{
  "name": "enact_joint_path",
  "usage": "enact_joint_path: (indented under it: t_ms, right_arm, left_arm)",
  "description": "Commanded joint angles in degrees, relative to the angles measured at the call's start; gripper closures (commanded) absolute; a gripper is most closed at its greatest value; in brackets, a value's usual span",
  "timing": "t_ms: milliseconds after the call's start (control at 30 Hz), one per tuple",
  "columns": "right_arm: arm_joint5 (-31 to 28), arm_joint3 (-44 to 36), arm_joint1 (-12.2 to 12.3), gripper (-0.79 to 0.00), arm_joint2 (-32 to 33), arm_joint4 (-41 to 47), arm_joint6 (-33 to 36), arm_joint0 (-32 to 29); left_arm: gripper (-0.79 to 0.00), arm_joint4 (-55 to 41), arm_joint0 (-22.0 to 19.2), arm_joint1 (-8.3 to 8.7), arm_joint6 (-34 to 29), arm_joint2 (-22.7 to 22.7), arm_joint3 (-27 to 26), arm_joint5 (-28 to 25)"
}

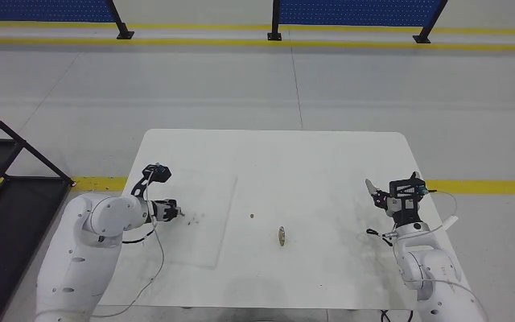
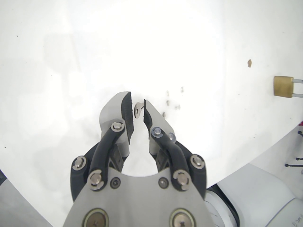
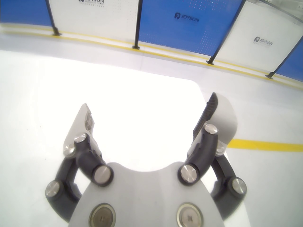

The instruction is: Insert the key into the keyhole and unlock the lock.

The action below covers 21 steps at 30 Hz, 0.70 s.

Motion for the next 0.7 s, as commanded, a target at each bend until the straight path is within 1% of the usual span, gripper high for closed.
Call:
enact_joint_path:
  t_ms: [0, 67, 100, 300, 367, 433, 567, 667]
  right_arm:
    - [0.0, 0.0, 0.0, -0.785, 0.0, 0.0, 0.0, 0.0]
    - [0.0, 0.0, 0.0, -0.785, 0.0, 0.0, 0.0, 0.0]
    - [0.0, 0.0, 0.0, -0.785, 0.0, 0.0, 0.0, 0.0]
    - [0.0, 0.0, 0.0, -0.785, 0.0, 0.0, 0.0, 0.0]
    - [0.0, 0.0, 0.0, -0.785, 0.0, 0.0, 0.0, 0.0]
    - [0.0, 0.0, 0.0, -0.785, 0.0, 0.0, 0.0, 0.0]
    - [0.0, 0.0, 0.0, -0.785, 0.0, 0.0, 0.0, 0.0]
    - [0.0, 0.0, 0.0, -0.785, 0.0, 0.0, 0.0, 0.0]
  left_arm:
    - [-0.12, -0.14, -0.01, 0.08, 0.11, 0.14, 0.18, 0.08]
    - [-0.058, -0.28, -0.07, 0.16, 0.08, 0.42, 0.33, 0.14]
    - [0.0, -0.27, -0.12, 0.21, -0.01, 0.6, 0.37, 0.05]
    - [0.0, -0.32, -0.41, 0.56, -0.39, 0.84, -0.06, 0.03]
    - [0.0, -0.23, -0.03, 0.71, 0.02, 0.36, -1.89, 0.22]
    - [0.0, -1.51, 0.73, 0.89, -0.48, -0.72, -4.92, 0.18]
    - [0.0, -2.06, 3.26, 1.32, -0.66, -3.34, -10.45, 0.29]
    - [0.0, -4.58, 4.78, 1.43, 1.23, -5.45, -12.84, 1.12]
